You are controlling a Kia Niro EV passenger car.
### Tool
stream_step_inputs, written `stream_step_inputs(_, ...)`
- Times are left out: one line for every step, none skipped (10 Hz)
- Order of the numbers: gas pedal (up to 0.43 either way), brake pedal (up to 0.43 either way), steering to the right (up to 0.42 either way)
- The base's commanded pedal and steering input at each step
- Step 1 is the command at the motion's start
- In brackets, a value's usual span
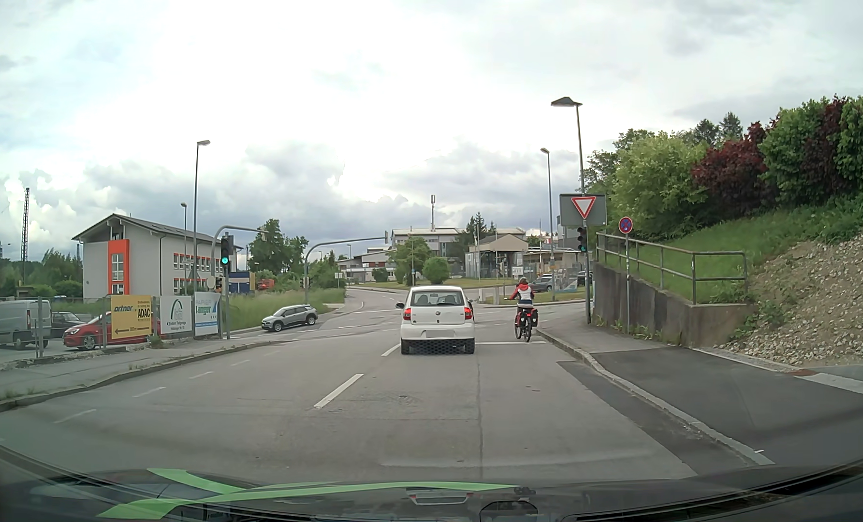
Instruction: Follow the waypoints while adhering to traffic rules and regulations
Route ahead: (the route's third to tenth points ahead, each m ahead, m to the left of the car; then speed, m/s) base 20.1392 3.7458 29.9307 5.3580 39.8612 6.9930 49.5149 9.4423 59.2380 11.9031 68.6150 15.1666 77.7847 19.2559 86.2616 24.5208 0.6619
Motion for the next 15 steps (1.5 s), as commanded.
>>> stream_step_inputs(0.02,0.0,-0.006)
stream_step_inputs(0.079,0.0,-0.006)
stream_step_inputs(0.079,0.0,-0.007)
stream_step_inputs(0.079,0.0,-0.006)
stream_step_inputs(0.079,0.0,-0.007)
stream_step_inputs(0.079,0.0,-0.007)
stream_step_inputs(0.079,0.0,-0.006)
stream_step_inputs(0.079,0.0,-0.006)
stream_step_inputs(0.079,0.0,-0.005)
stream_step_inputs(0.079,0.0,-0.004)
stream_step_inputs(0.079,0.0,-0.004)
stream_step_inputs(0.079,0.0,-0.004)
stream_step_inputs(0.087,0.0,-0.004)
stream_step_inputs(0.098,0.0,-0.004)
stream_step_inputs(0.098,0.0,-0.004)
